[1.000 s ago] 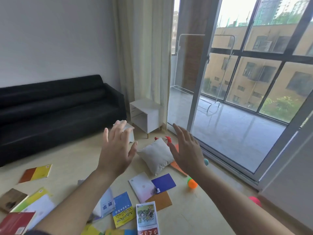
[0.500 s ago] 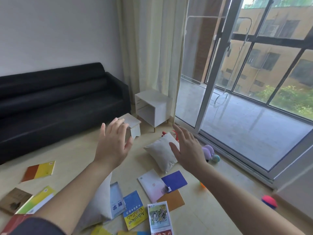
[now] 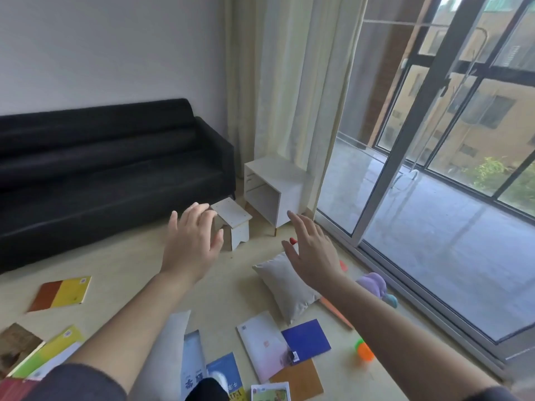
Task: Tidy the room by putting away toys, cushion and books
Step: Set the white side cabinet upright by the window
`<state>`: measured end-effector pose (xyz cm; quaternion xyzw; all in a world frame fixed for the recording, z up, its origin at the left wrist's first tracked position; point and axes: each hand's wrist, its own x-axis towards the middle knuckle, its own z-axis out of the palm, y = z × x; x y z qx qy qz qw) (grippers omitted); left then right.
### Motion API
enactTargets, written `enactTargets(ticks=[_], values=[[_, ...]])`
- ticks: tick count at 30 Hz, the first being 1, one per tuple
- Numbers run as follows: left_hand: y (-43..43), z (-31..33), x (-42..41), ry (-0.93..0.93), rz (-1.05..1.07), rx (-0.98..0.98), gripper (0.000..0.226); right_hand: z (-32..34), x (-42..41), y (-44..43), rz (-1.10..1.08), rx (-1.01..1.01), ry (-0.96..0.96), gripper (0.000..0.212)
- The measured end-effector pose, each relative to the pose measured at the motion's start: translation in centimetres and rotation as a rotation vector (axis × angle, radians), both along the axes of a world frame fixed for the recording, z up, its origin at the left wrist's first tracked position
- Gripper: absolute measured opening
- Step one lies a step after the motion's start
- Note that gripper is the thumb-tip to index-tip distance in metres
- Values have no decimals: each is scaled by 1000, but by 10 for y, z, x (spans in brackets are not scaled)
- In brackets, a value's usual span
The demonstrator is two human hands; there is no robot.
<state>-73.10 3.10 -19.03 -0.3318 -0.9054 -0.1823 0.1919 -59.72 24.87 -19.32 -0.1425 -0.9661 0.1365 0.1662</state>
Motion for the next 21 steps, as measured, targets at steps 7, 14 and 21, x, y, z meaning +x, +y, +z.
enactTargets(ticks=[7, 14, 21], values=[[70, -32, -149, -30, -46, 14, 52, -22, -138, 57, -39, -1, 3, 61], [194, -14, -392, -11, -230, -13, 43, -33, -351, 144, -205, -45, -1, 62], [273, -1, -553, 19, -318, -68, 39, -37, -480, 211, -342, -68, -48, 62]])
